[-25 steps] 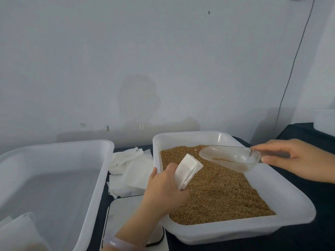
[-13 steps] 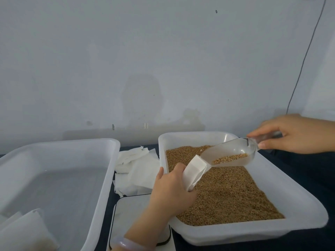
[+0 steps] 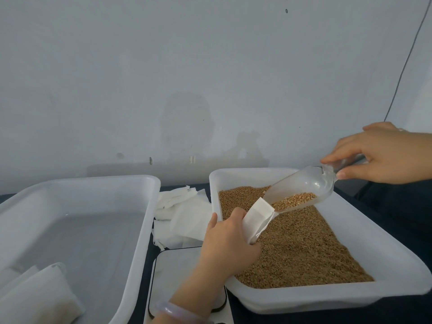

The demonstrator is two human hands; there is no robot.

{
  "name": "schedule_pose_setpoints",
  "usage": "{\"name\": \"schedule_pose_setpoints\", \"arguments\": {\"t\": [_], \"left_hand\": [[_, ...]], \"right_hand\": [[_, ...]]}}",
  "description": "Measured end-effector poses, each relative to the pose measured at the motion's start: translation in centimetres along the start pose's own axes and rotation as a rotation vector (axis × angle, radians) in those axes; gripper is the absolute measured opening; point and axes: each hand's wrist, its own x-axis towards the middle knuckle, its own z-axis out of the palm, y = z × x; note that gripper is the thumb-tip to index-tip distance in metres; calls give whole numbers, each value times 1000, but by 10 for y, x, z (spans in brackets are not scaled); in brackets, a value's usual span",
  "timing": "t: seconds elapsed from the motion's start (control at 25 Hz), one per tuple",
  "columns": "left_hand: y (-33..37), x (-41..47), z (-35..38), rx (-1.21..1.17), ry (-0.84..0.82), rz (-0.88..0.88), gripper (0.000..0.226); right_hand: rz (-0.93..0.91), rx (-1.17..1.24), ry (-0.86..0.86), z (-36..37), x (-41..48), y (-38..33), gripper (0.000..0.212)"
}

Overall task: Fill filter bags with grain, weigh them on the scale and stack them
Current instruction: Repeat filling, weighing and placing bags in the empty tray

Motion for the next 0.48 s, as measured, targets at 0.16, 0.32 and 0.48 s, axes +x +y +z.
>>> {"name": "schedule_pose_setpoints", "arguments": {"t": [0.16, 0.32, 0.48], "left_hand": [[0, 0, 0, 0, 3, 5, 33], [-1, 0, 1, 6, 8, -1, 31], [0, -1, 1, -7, 21, 0, 35]], "right_hand": [[-1, -58, 17, -3, 1, -5, 24], [3, -22, 19, -5, 3, -10, 25], [-9, -81, 53, -7, 5, -12, 30]]}}
